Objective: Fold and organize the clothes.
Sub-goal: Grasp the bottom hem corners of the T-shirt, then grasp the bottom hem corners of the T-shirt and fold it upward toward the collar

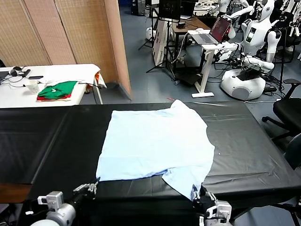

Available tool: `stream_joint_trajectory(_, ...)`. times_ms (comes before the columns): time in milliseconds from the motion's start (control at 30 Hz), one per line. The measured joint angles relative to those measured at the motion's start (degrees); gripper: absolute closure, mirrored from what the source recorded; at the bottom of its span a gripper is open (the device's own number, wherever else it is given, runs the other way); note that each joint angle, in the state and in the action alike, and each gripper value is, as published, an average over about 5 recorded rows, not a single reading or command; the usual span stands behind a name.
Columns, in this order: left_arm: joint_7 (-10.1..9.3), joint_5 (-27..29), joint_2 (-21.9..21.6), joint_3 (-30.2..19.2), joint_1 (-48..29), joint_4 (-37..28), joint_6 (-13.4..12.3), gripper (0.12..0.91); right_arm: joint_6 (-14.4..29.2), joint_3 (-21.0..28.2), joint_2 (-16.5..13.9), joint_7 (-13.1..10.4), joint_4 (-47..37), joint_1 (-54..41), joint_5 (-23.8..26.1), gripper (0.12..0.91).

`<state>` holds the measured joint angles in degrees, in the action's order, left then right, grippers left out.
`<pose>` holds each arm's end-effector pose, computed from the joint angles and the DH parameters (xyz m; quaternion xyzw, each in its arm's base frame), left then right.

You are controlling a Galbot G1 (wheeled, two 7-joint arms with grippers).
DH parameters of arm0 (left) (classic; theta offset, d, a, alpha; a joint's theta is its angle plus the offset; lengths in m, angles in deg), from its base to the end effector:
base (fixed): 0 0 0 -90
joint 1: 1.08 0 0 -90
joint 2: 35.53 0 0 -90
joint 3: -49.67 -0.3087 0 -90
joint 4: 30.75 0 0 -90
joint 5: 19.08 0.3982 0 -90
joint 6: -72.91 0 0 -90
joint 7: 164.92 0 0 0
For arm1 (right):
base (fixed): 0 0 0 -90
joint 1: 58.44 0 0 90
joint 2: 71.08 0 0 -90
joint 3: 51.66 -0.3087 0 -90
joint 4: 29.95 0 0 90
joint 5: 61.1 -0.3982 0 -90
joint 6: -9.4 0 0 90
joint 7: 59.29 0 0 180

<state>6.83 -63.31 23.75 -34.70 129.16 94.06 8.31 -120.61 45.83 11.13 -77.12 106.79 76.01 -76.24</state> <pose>0.2138 0.0691 -0.2511 -0.0628 -0.9478 0.0942 0.2982 0.1768 0.0327 -0.2061 -0.0114 -0.9379 -0.0369 0.3447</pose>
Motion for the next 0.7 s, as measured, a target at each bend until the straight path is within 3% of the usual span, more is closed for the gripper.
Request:
stream_joint_trajectory(267, -2.28, 0.3, -0.1, 3.2, 4.8, 3.8, -0.7, 0.883, 1.4, -0.7, -1.3, 0.1, 2.9, 2.6, 0.3, 0.885)
stream_joint_trajectory(500, -2.63, 0.8, 1.1, 6.5, 9.9, 7.0, -1.9, 0.883, 8.1, -2.7, -2.9, 4.8, 2.1, 0.1, -0.1, 0.885)
stream_joint_trajectory(700, -1.13, 4.6, 3.3, 5.6, 8.9, 6.8, -6.7, 0.883, 10.6, -3.2, -5.2, 6.1, -1.6, -5.9, -1.3, 0.885)
